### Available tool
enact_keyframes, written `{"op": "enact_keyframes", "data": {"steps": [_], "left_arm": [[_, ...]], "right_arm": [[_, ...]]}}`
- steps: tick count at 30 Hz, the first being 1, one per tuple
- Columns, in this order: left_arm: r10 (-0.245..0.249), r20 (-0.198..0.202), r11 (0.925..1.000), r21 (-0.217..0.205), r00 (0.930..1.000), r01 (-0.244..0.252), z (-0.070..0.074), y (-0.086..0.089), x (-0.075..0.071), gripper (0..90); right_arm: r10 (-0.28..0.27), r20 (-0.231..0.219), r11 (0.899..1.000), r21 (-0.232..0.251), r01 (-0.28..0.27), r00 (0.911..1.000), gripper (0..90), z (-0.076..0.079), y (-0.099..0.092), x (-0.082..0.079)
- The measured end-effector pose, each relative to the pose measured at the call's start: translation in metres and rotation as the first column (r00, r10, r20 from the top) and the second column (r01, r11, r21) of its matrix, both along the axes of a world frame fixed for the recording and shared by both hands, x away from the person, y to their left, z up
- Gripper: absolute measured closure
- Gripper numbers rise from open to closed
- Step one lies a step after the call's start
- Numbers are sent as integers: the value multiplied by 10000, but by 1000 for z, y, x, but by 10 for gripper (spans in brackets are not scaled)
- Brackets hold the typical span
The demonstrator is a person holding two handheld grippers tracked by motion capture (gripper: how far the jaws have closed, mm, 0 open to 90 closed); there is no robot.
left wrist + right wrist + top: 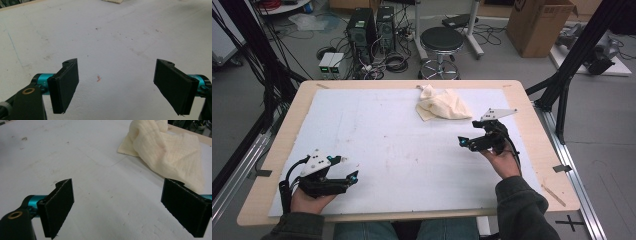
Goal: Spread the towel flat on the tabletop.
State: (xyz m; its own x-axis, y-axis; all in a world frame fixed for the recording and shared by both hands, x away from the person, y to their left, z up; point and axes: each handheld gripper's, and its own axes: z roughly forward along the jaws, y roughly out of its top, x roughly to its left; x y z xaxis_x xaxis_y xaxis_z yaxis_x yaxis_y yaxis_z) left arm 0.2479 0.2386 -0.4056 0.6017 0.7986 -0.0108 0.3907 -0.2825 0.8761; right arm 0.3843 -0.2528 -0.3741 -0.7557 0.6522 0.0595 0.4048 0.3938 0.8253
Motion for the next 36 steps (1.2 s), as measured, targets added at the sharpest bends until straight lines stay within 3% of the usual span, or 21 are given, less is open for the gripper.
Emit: {"op": "enact_keyframes", "data": {"steps": [23, 33, 36], "left_arm": [[38, 12, 10000, -3, 10000, -38, 0, -1, 2, 207], [-11, 30, 10000, -63, 10000, 12, 0, 0, 2, 206], [-9, 16, 10000, -51, 10000, 9, 0, 0, 2, 206]], "right_arm": [[72, -329, 9998, -189, -78, 9994, 135, 27, 17, 47], [-93, -240, 9994, -327, 85, 9997, 138, 38, 25, 69], [-19, -469, 10000, 13, 20, 9989, 143, 40, 30, 77]]}}
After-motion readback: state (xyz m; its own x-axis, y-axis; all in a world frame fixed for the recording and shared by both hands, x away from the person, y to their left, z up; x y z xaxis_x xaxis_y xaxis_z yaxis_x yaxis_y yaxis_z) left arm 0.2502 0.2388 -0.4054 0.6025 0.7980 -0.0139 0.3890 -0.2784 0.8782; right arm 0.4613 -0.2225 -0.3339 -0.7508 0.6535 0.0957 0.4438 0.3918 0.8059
